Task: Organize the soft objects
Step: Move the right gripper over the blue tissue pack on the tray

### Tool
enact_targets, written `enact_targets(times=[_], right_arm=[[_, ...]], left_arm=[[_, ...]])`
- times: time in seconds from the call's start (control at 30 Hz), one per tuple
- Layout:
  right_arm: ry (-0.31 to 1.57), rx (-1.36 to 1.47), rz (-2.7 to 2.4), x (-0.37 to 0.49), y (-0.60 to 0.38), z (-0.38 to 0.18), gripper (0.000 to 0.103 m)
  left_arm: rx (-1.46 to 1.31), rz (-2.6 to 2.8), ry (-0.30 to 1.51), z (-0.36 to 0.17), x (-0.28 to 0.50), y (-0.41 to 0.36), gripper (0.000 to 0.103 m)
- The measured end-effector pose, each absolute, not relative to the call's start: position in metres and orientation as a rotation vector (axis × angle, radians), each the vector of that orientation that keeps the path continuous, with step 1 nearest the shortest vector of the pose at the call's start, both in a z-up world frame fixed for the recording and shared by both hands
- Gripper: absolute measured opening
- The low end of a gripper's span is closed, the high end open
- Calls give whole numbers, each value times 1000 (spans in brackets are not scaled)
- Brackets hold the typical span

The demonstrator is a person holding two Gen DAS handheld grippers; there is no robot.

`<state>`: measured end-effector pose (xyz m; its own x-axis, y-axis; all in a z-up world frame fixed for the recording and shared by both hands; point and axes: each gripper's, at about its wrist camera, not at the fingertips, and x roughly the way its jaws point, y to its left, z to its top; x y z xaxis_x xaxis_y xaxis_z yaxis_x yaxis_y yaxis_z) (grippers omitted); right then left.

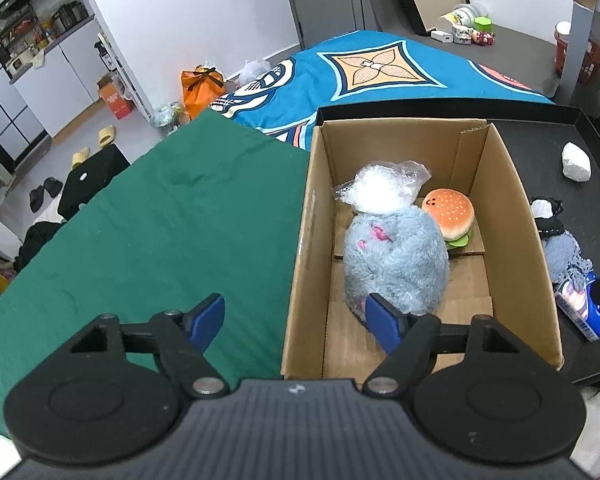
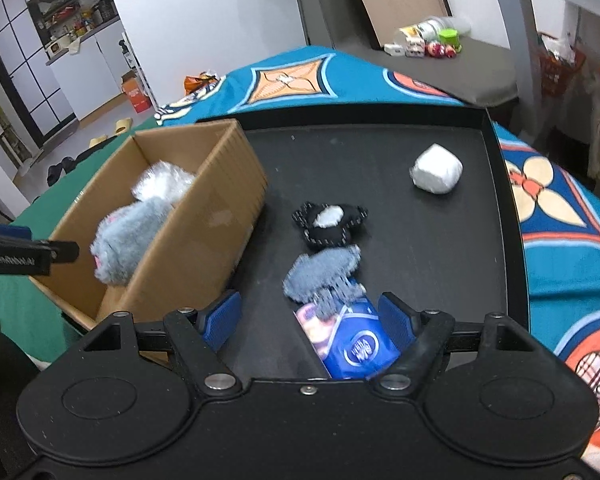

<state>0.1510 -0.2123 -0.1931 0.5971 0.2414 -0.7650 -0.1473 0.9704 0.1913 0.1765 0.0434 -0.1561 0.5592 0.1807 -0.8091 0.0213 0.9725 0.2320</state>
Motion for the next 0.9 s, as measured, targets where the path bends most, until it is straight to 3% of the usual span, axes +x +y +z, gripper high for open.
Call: enact_targets(times=[0.63, 0.9], right_arm=[[1002, 97, 161, 160, -225, -235, 83], [994, 85, 158, 164, -228, -242, 78]], left_arm=[[405, 124, 1010, -168, 183, 17, 79], [442, 137, 1034, -172, 187, 11, 79]])
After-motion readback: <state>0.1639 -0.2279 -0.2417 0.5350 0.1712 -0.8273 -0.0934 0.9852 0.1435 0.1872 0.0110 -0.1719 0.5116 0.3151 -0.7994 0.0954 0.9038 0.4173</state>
